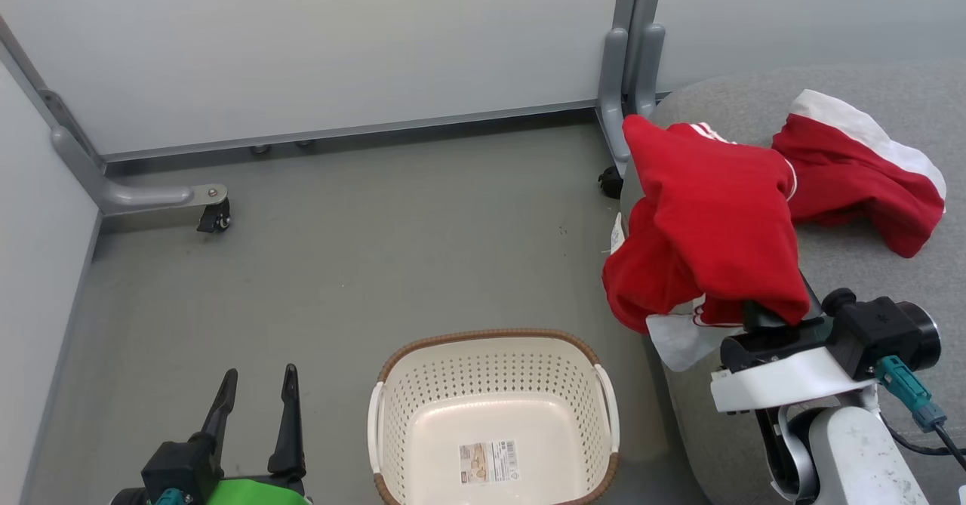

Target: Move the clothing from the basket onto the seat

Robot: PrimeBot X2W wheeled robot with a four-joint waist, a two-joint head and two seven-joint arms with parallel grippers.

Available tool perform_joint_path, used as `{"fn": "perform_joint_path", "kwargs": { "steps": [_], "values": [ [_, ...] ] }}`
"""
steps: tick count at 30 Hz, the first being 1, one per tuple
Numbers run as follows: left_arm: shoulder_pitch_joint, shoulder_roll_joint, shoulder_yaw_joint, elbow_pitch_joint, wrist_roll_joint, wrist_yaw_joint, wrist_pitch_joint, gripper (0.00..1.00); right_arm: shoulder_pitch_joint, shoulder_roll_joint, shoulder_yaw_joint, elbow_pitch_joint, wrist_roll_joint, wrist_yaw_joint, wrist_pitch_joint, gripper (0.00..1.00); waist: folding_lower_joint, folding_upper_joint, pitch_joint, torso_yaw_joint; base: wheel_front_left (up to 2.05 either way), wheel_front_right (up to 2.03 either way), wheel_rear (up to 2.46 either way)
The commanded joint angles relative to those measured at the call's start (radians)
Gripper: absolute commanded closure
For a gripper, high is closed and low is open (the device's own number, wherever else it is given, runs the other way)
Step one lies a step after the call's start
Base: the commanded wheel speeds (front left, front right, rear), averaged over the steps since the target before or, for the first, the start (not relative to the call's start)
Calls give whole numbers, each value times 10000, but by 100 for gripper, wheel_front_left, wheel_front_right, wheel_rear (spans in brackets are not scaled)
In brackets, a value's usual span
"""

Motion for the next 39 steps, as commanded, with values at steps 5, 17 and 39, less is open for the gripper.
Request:
{"fn": "perform_joint_path", "kwargs": {
  "steps": [5, 17, 39],
  "values": [
    [178, 15, 41, -51, -35, 84, 3, 0, -22, -3, 37, 15, 76, -11, -33, 100, 0, 0, -1, -79, 0, 0, 0],
    [209, 16, -159, -149, -131, 36, 3, 0, -193, -71, 21, -41, -32, -11, -33, 100, 0, 0, 49, -1204, 0, 0, 0],
    [-384, 21, -531, -424, -294, 81, 3, 0, -359, -245, -836, -336, -120, -11, -33, 100, 0, 0, 665, -4871, 0, 0, 0]
  ]
}}
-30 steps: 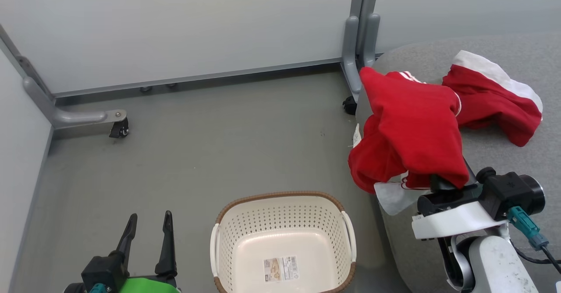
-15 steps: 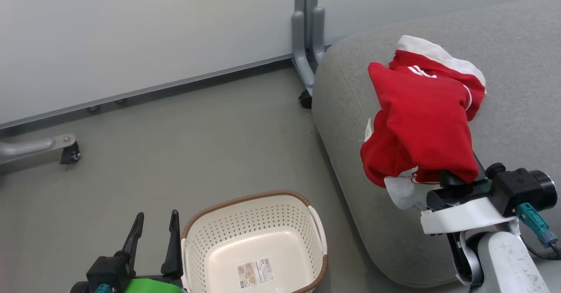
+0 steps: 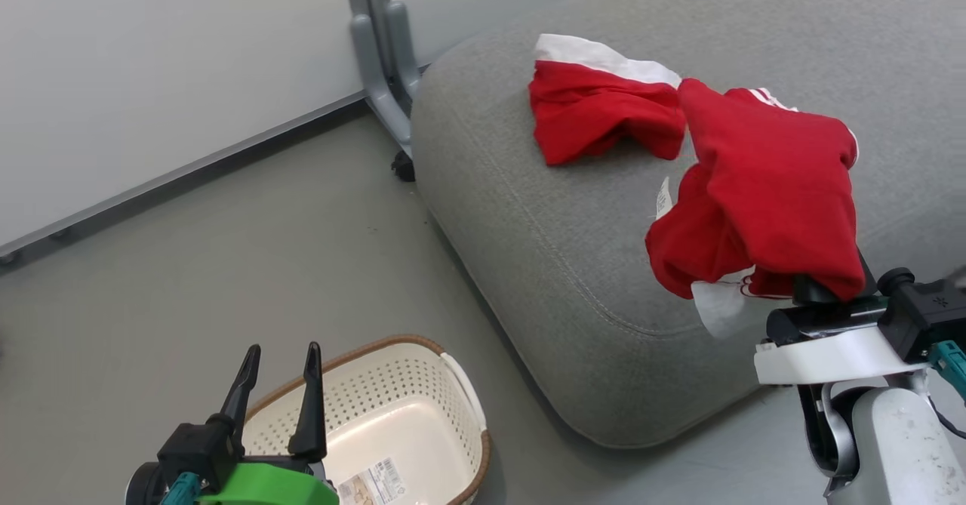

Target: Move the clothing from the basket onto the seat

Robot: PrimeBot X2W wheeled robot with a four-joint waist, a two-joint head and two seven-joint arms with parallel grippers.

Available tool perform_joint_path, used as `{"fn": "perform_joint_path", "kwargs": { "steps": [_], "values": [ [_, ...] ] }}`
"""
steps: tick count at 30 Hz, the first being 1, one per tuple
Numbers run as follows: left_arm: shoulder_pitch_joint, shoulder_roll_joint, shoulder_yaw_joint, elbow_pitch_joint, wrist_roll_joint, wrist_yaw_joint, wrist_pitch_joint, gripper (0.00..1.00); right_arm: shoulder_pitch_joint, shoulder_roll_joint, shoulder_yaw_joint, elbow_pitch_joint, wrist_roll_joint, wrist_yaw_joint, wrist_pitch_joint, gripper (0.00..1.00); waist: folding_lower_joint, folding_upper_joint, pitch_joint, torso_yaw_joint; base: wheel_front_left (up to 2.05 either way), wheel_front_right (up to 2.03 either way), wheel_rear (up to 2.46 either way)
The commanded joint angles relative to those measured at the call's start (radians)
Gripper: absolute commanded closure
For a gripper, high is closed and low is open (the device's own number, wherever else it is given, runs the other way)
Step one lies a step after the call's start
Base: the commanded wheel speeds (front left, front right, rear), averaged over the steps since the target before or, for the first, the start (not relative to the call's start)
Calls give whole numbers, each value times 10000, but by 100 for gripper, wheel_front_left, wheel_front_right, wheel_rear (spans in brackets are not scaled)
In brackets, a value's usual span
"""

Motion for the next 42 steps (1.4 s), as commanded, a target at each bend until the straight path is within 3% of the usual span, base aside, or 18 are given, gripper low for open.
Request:
{"fn": "perform_joint_path", "kwargs": {
  "steps": [1, 8, 27, 32, 42],
  "values": [
    [-176, 28, 13, -28, 11, 7, 3, 0, -125, 28, -21, -50, -15, -10, -33, 100, 0, 0, 291, -874, 0, 0, 0],
    [-502, 29, -289, 103, 91, -68, 3, 0, -31, 127, -426, -241, -37, -11, -33, 100, 0, 0, 527, -1335, 0, 0, 0],
    [-537, 34, -427, 221, 69, -186, 3, 0, 60, 233, -803, -389, -171, -11, -33, 100, 0, 0, 606, -1386, 0, 0, 0],
    [-276, 32, -399, 92, 152, -161, 3, 0, -332, 2, -598, -240, -237, -11, -33, 100, 0, 0, 690, -1419, 0, 0, 0],
    [-1181, 37, -412, -157, 932, -228, 3, 0, -2432, -620, -1298, -865, -53, -10, -33, 100, 0, 0, 2667, -537, 0, 0, 0]
  ]
}}
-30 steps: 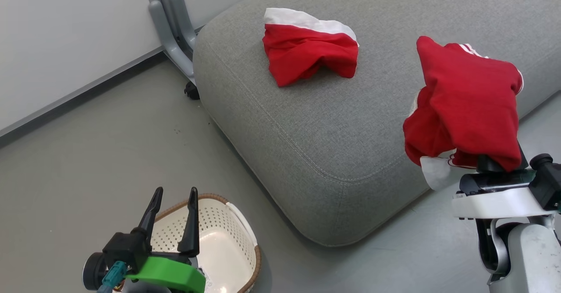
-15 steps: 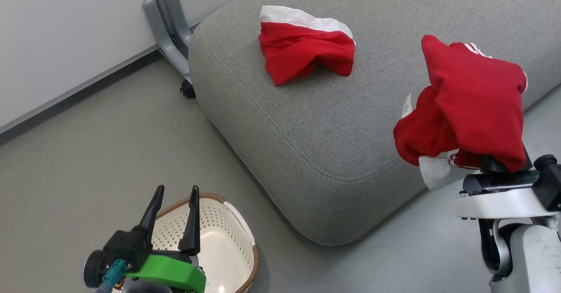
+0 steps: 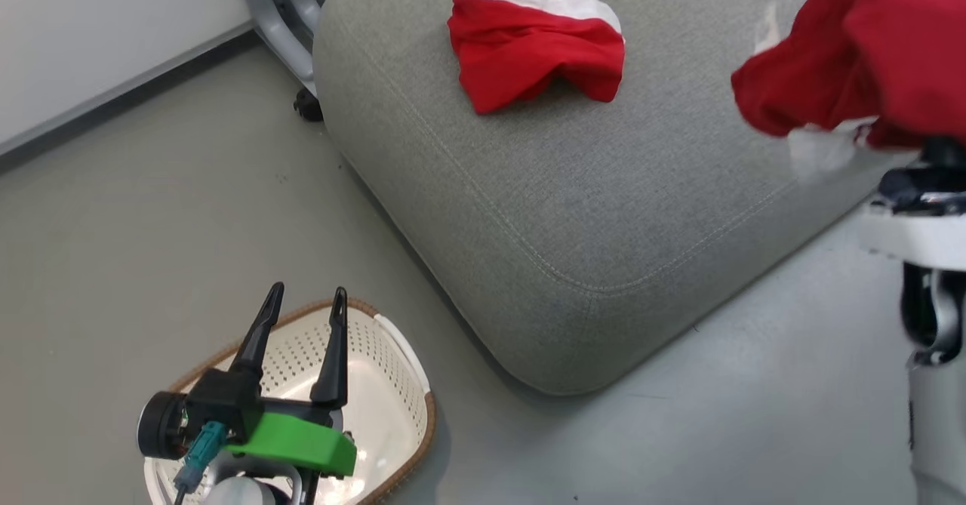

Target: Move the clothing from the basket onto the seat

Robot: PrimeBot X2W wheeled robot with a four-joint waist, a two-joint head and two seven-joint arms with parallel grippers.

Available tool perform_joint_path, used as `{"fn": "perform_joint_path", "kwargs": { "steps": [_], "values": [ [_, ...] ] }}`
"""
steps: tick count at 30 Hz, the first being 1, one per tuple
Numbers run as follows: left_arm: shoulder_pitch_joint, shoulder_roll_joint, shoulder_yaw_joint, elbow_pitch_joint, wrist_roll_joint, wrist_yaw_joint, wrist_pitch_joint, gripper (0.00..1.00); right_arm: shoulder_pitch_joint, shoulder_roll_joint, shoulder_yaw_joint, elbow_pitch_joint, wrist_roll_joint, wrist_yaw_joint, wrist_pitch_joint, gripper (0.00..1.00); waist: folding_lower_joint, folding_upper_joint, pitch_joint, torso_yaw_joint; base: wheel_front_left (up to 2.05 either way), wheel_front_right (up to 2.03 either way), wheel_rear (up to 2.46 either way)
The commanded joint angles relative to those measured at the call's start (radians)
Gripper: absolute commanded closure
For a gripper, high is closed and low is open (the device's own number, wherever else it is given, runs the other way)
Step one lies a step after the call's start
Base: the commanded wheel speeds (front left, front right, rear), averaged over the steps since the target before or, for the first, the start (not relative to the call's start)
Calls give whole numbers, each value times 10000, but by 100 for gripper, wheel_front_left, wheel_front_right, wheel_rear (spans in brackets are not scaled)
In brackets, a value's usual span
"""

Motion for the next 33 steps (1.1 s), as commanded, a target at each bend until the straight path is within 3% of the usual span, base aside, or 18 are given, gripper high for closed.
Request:
{"fn": "perform_joint_path", "kwargs": {
  "steps": [1, 11, 20, 33],
  "values": [
    [-323, 50, -65, -18, 222, -70, 3, 0, -530, -211, -128, -105, 2, -10, -33, 100, 0, 0, 1423, 925, 0, 0, 0],
    [-1590, 553, -1024, -229, 137, -67, 3, 0, -3547, -1690, -734, 477, -110, -10, -31, 100, 0, 0, 3631, 2191, 0, 0, 0],
    [-2173, 782, -1866, -358, 5, -70, 3, 0, -5589, -2662, -1107, 3174, -91, -10, -33, 100, 0, 0, 4847, 3127, 0, 0, 0],
    [-2549, 749, -2017, -488, -49, -69, 3, 0, -6245, -2689, -512, 7127, -603, -10, -33, 100, 0, 0, 5500, 3731, 0, 0, 0]
  ]
}}
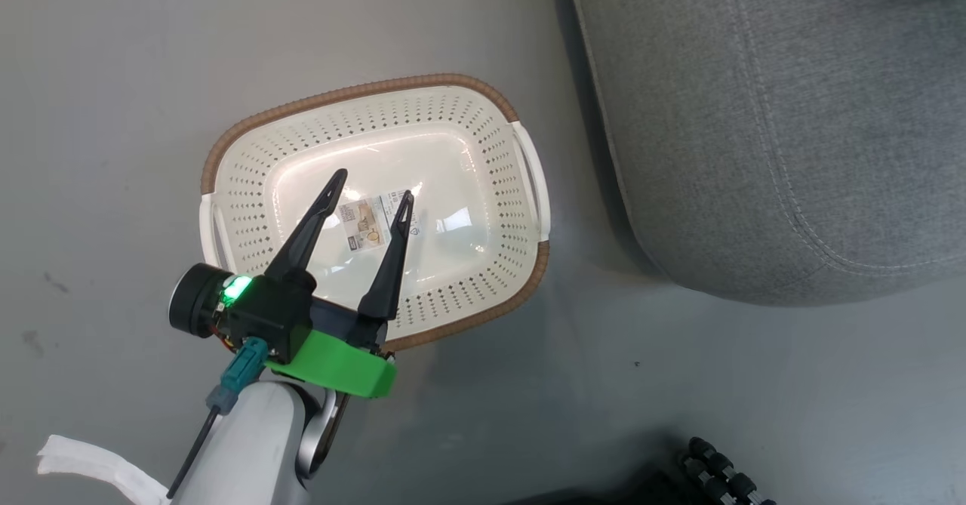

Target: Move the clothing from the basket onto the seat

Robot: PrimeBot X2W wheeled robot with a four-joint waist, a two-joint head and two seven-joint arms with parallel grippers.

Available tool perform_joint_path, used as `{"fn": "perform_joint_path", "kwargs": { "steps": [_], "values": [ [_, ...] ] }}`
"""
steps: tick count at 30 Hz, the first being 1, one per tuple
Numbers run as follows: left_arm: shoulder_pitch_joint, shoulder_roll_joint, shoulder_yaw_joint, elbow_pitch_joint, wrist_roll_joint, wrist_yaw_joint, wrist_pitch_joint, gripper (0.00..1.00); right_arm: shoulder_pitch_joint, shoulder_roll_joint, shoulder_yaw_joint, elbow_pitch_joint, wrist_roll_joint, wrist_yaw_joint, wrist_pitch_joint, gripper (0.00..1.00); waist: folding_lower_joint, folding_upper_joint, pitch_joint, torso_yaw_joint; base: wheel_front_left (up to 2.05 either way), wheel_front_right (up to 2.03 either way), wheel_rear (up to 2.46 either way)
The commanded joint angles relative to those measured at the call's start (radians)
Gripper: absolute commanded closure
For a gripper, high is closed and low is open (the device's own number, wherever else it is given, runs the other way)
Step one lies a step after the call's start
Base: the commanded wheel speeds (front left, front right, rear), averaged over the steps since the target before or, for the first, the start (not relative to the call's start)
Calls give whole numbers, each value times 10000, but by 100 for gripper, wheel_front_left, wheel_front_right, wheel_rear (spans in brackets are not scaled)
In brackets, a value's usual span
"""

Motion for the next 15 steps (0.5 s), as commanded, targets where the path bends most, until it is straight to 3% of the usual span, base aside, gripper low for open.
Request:
{"fn": "perform_joint_path", "kwargs": {
  "steps": [1, 7, 8, 9, 15],
  "values": [
    [-268, 46, 46, -35, 66, -23, 3, 0, 42, 58, 147, 331, -190, -13, -33, 100, -1, -1, 326, 351, 0, 0, 0],
    [-325, -53, 132, -95, 163, -24, 3, 0, -91, 150, 624, 1653, -157, -12, -28, 100, -1, -1, 291, 358, 0, 0, 0],
    [-316, -54, 136, -94, 166, -24, 3, 0, -127, 159, 696, 1936, -167, -12, -17, 91, -1, -1, 265, 349, 0, 0, 0],
    [-301, -68, 140, -92, 160, -24, 3, 0, -274, 151, 781, 2125, -121, -12, -19, 0, -1, -1, 219, 338, 0, 0, 0],
    [-156, -283, 243, -159, -48, -24, 3, 0, -172, 74, 1238, 2655, 144, -8, -20, 0, -1, -1, -330, 198, 0, 0, 0]
  ]
}}
